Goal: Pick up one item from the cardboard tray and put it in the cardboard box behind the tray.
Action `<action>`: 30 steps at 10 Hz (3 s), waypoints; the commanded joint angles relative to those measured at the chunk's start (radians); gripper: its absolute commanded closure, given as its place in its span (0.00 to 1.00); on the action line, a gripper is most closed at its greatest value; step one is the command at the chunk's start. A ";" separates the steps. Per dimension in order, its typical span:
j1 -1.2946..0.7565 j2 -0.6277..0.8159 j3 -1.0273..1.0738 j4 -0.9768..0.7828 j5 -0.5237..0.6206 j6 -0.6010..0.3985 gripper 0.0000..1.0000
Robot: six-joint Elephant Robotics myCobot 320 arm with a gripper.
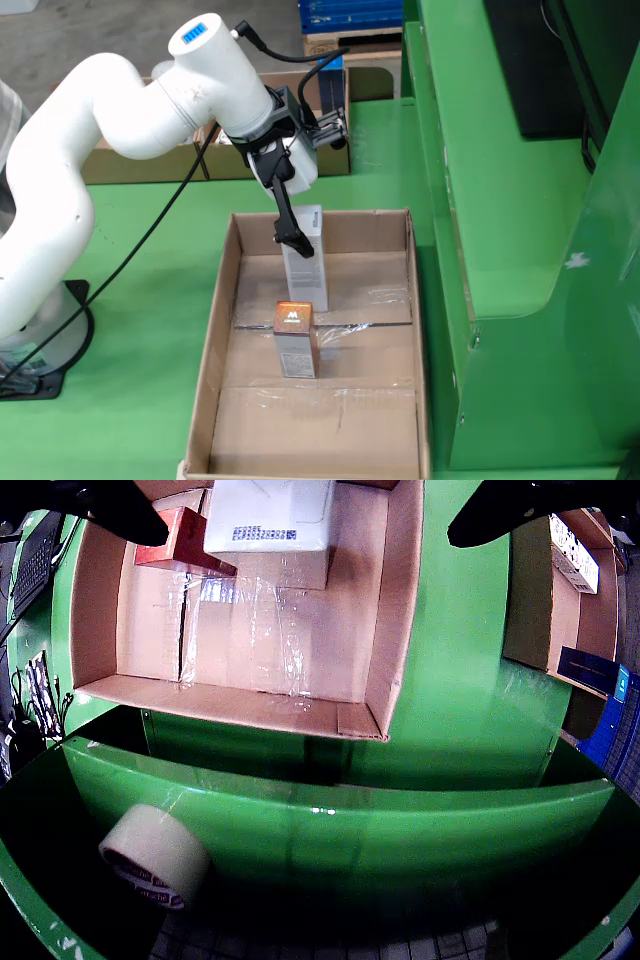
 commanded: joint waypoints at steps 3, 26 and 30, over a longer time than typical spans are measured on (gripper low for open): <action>-0.012 0.006 0.024 0.016 0.015 -0.007 0.00; -0.012 0.006 0.024 0.016 0.015 -0.007 1.00; -0.012 0.006 0.024 0.016 0.015 -0.007 1.00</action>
